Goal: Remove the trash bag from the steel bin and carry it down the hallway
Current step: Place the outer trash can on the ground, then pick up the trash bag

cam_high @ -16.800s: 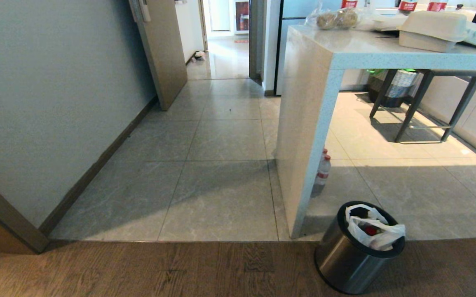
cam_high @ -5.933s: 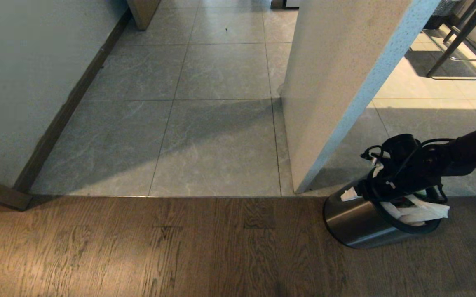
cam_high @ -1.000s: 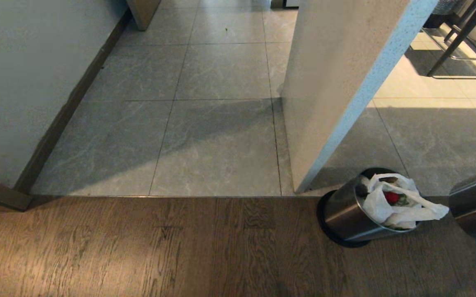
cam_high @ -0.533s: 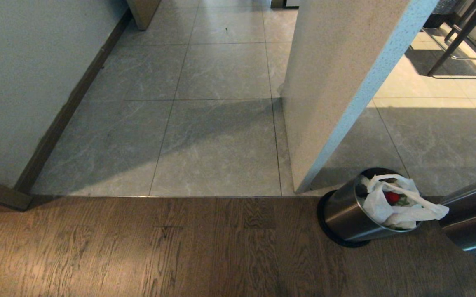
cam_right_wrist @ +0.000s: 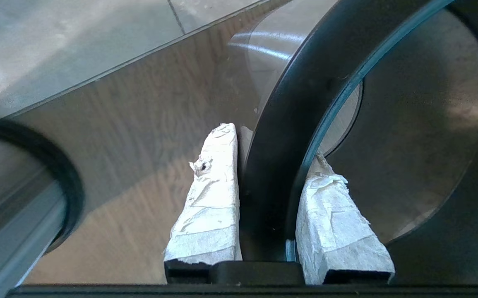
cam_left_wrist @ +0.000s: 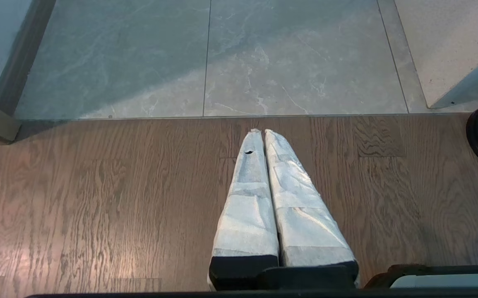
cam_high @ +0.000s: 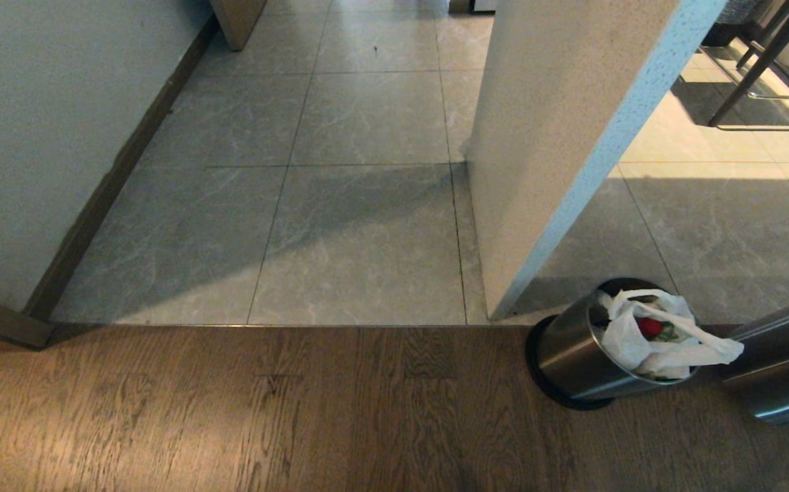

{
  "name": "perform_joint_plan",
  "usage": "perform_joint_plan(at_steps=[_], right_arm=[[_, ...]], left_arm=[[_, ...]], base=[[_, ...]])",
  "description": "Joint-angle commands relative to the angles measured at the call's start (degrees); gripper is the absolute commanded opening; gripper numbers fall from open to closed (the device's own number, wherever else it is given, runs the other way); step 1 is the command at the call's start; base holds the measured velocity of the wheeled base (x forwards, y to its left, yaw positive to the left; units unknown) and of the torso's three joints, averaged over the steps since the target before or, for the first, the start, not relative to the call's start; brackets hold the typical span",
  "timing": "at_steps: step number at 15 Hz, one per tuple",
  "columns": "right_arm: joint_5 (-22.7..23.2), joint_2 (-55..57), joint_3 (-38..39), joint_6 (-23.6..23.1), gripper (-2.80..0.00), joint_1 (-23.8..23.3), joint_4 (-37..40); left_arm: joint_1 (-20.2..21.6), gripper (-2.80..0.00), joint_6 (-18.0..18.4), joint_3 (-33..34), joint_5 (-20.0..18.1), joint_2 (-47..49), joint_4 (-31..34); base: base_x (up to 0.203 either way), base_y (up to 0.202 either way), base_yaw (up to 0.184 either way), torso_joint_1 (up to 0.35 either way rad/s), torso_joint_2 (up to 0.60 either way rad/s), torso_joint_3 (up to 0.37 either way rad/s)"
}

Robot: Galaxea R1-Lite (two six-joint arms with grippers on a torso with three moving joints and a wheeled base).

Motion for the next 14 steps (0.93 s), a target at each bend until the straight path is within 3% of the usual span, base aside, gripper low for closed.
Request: perform_joint_plan(at_steps=[1, 2, 7, 10, 11, 14], right_arm=[[0.08, 3.37, -1.73, -0.15, -2.80, -0.01, -0.31], [0.19, 3.78, -2.06, -0.31, 0.00, -0.05, -0.44], [0.45, 2.39, -1.32, 0.08, 0.00, -0.03, -2.32], [0.32, -7.84, 5.56, 0.06, 0.00, -0.58, -2.26], [0.42, -11.33, 9.73, -0.06, -2.80, -0.72, -1.85], [1.16, -21.99, 19.54, 0.09, -2.80, 1.44, 1.59]], left_arm=[[0.00, -2.80, 0.00, 0.08, 0.01, -0.11, -0.02], [0.00, -2.80, 0.00, 0.03, 0.01, -0.11, -0.02], [0.00, -2.80, 0.00, 0.02, 0.01, -0.11, -0.02], [0.00, -2.80, 0.00, 0.09, 0.01, -0.11, -0.02], [0.00, -2.80, 0.00, 0.09, 0.01, -0.11, -0.02], [0.00, -2.80, 0.00, 0.09, 0.01, -0.11, -0.02]], base=[[0.000, 0.000, 0.000, 0.000, 0.00, 0.000], [0.000, 0.000, 0.000, 0.000, 0.00, 0.000], [0.000, 0.000, 0.000, 0.000, 0.00, 0.000], [0.000, 0.000, 0.000, 0.000, 0.00, 0.000], [0.000, 0.000, 0.000, 0.000, 0.00, 0.000], [0.000, 0.000, 0.000, 0.000, 0.00, 0.000]])
